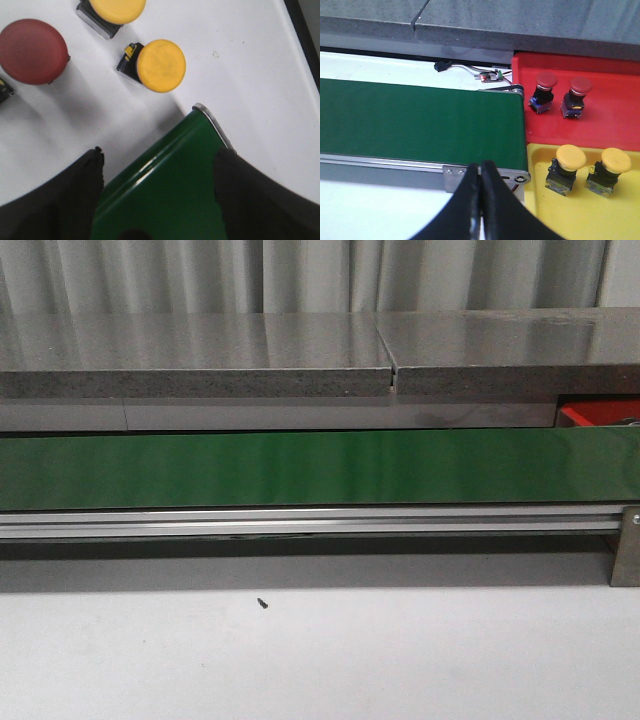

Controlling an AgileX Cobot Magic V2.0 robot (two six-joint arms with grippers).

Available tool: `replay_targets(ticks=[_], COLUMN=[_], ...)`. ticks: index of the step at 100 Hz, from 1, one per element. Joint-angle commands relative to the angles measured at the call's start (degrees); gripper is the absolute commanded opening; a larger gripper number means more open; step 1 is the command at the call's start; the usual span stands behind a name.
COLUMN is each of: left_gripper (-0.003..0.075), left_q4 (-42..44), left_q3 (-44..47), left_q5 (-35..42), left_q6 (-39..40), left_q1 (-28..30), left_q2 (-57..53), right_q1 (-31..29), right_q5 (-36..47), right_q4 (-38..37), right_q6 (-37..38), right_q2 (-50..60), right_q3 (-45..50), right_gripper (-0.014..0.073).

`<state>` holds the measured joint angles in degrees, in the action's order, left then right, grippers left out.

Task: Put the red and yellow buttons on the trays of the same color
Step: 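Move the left gripper down over the pile of push buttons, then grasp a yellow push button from the pile with the left gripper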

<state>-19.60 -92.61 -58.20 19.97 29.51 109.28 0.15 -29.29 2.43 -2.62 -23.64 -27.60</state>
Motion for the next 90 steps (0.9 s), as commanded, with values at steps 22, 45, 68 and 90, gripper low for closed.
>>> replay_targets(ticks=[22, 45, 68, 90], left_gripper=[0.0456, 0.0438, 0.0438, 0.0438], left_q4=[-0.4, -0.8, -0.9, -0.9], left_q3=[-8.5, -11.4, -11.5, -11.5], left_q5=[0.1, 0.9, 2.0, 4.1], left_q6=[5.3, 5.3, 5.3, 5.4], left_q1=[-0.8, -1.8, -2.4, -2.3], left_q2=[3.4, 7.2, 9.3, 10.5], right_q1=[0.1, 0.1, 0.1, 0.1], right_q5=[3.8, 3.9, 3.9, 3.9], right_q4=[0.0, 0.0, 0.0, 0.0], right_q6=[0.0, 0.0, 0.0, 0.0], right_q2=[-0.2, -0.2, -0.2, -0.2], right_q3=[-1.4, -1.4, -1.4, -1.4], right_gripper=[-0.0115, -0.0114, -0.0114, -0.0114])
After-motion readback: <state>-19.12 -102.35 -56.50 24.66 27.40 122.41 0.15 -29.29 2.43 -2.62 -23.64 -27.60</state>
